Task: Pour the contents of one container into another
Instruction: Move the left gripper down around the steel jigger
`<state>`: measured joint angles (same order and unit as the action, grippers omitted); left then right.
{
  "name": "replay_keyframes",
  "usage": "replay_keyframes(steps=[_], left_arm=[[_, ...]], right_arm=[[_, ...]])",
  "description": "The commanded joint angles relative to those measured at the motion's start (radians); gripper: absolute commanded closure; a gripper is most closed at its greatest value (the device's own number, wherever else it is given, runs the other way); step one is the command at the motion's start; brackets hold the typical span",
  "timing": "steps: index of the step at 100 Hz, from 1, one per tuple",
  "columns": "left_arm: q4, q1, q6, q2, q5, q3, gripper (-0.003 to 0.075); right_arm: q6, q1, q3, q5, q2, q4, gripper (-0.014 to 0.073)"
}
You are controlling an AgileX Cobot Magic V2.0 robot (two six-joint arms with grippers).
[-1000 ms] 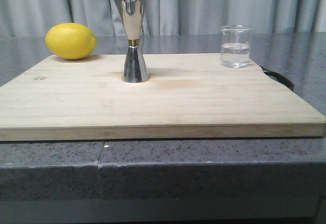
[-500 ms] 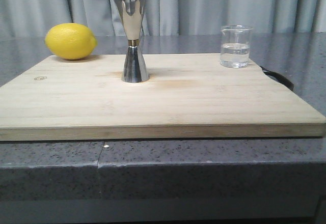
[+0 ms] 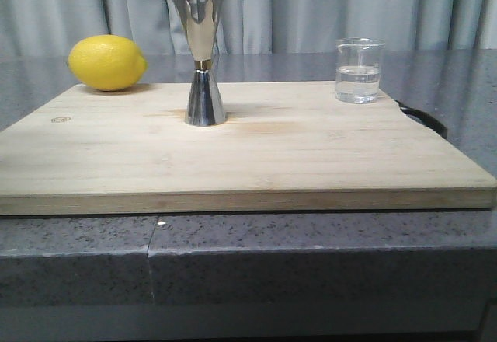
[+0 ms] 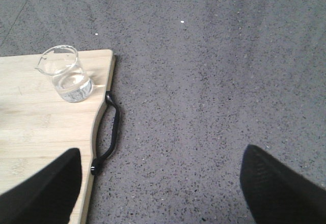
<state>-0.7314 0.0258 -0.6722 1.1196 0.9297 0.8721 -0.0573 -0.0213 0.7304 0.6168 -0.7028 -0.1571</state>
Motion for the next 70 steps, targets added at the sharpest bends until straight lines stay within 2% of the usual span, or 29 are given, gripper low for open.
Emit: replay_keyframes(steps=[1, 15, 22, 36, 46, 70], left_arm=[[-0.251, -0.003, -0.235, 0.049, -0.018, 0.043, 0.0227], [-0.478, -0.003, -0.541, 0.141, 0.026, 0.043, 0.0227], [-0.616, -0.003, -0.726, 0.195, 0.078, 0.043, 0.0227], [-0.817, -0.003, -0.999, 0.289, 0.205, 0.043, 0.0227], [-0.903, -0.003, -1.128, 0.347, 0.269, 0.043, 0.0227], [-1.001, 0.080, -1.330, 0.443, 0.264, 0.045, 0.0227]], right_arm=[[-0.011, -0.007, 0.036, -0.065, -0.005, 0.008, 0.0021], [-0.011, -0.007, 0.036, -0.065, -0.005, 0.008, 0.0021], [-0.014, -0.007, 0.036, -0.067, -0.005, 0.008, 0.0021], [-0.020, -0.007, 0.036, -0.067, -0.005, 0.008, 0.0021], [-0.020, -0.007, 0.036, -0.067, -0.005, 0.008, 0.0021], [-0.020, -0.007, 0.036, -0.067, -0.005, 0.008, 0.0022]])
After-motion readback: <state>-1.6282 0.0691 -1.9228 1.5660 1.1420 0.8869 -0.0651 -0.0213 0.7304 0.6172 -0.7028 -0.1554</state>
